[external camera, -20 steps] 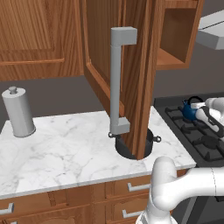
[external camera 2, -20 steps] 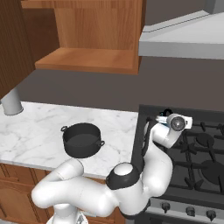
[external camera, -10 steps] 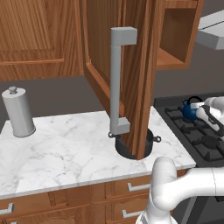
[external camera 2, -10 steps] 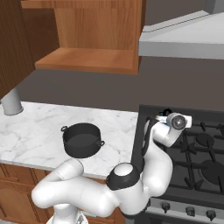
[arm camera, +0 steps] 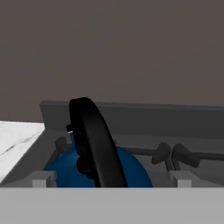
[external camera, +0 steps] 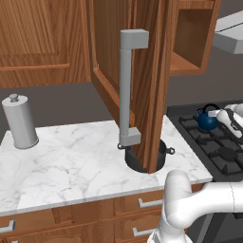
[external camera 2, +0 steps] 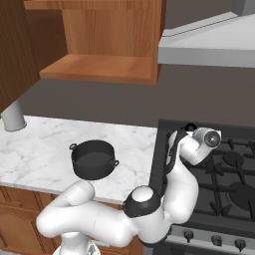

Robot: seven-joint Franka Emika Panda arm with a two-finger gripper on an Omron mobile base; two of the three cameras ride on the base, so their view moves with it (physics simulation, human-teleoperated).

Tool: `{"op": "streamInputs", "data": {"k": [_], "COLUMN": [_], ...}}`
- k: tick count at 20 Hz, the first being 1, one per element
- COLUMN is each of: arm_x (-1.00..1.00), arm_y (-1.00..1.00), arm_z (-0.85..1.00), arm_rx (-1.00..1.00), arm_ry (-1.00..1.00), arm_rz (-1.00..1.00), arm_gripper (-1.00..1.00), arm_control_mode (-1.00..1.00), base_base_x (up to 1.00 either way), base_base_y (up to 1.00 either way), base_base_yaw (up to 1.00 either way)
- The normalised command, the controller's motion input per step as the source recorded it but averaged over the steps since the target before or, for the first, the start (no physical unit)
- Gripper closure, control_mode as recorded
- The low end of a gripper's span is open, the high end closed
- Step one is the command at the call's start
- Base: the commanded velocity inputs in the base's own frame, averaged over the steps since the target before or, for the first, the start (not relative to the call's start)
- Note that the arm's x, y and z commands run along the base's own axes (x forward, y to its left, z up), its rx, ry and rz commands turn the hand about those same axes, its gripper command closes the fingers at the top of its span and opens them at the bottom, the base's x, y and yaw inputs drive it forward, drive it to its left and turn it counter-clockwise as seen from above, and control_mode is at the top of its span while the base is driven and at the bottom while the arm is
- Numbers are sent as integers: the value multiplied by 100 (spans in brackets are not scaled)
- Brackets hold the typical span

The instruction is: Pick the kettle from the cabinet and place it on a stove burner. Then pick the pot from the counter and place it on another stove burner. Finally, turn both burners on.

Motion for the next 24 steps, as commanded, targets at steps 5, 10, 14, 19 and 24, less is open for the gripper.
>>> {"op": "streamInputs", "data": {"k": [5, 10, 14, 19, 24], "arm_x": [5, 9, 9, 2, 0], "arm_y": [-16, 0, 2, 5, 1], "arm_z": [-11, -16, -9, -4, 0], "arm_rx": [4, 0, 0, 0, 0], "arm_ry": [0, 0, 0, 0, 0], "arm_rz": [6, 1, 0, 0, 0], "arm_gripper": [-100, -100, -100, -100, -100], "arm_control_mode": [-100, -100, -100, -100, -100], "base_base_x": [0, 0, 0, 0, 0], "base_base_y": [0, 0, 0, 0, 0], "base_base_yaw": [0, 0, 0, 0, 0]}}
